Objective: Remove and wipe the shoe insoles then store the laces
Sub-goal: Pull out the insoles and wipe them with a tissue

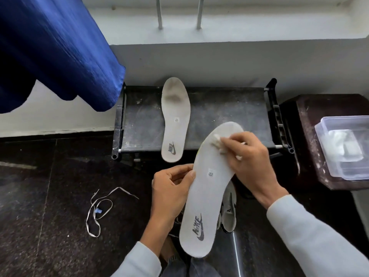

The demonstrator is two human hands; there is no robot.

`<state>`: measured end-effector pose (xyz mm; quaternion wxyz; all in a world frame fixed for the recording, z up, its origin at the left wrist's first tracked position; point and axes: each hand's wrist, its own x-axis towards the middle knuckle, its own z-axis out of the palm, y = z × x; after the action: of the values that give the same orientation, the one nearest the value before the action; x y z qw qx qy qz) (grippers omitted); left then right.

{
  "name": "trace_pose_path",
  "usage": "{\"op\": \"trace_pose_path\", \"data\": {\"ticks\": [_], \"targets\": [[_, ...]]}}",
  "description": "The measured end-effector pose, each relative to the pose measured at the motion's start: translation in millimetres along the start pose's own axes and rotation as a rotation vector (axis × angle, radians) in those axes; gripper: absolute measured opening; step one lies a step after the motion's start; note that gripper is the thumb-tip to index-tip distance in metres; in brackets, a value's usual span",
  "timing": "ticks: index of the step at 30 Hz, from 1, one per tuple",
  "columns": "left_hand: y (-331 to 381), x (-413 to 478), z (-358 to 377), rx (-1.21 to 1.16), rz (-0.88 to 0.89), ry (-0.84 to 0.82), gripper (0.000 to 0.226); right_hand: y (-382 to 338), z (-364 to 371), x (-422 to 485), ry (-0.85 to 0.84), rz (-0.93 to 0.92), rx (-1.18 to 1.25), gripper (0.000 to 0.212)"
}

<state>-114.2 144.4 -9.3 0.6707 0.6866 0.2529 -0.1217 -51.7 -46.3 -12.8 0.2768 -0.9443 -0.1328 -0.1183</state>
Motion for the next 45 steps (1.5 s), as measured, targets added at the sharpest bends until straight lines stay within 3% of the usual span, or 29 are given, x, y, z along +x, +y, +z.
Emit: {"op": "trace_pose_path", "data": {"ticks": [5,7,12,16,20,23,25,27,29,33,35,37,41,45], "targets": [[-15,-17,6,0.089,-0.026,-0.024,0.017,29,-20,-18,0.180,0.320,-0.032,0.015],[-19,-22,9,0.112,-0.031,-0.025,0.018,14,-22,-34,0.188,0.279,0.016,0.014],[-21,-28,11,0.135,-0.001,-0.010,0.018,4,1,-55,-0.052,-0.049,0.048,0.019],[-13,-18,11,0.123,0.026,0.037,0.017,46,0,-6,0.052,0.140,-0.021,0.016],[-4,-3,14,0.094,0.032,0.077,0.017,62,-21,40,0.277,0.285,-0.055,0.023],[0,5,18,0.076,0.046,0.098,0.017,27,-26,35,0.301,0.074,0.013,0.018],[2,6,21,0.066,0.048,0.094,0.017,8,-22,13,0.141,-0.180,0.050,0.019],[3,5,24,0.064,0.052,0.075,0.017,11,-16,-5,-0.049,-0.305,0.036,0.022],[3,3,26,0.070,0.058,0.060,0.017,33,-14,-8,-0.070,-0.180,0.005,0.020],[2,0,32,0.078,0.043,0.043,0.016,72,-37,0,0.238,0.307,-0.072,0.016],[2,-1,35,0.070,0.034,0.038,0.016,65,-52,-2,0.337,0.372,-0.076,0.019],[2,-3,40,0.075,0.030,0.029,0.016,42,-56,-12,0.328,0.254,-0.062,0.017],[-1,-9,48,0.104,0.034,-0.012,0.015,3,-48,-49,0.118,-0.078,0.017,0.020],[-2,-15,52,0.140,0.043,-0.054,0.015,19,-45,-62,0.082,0.015,0.038,0.021]]}}
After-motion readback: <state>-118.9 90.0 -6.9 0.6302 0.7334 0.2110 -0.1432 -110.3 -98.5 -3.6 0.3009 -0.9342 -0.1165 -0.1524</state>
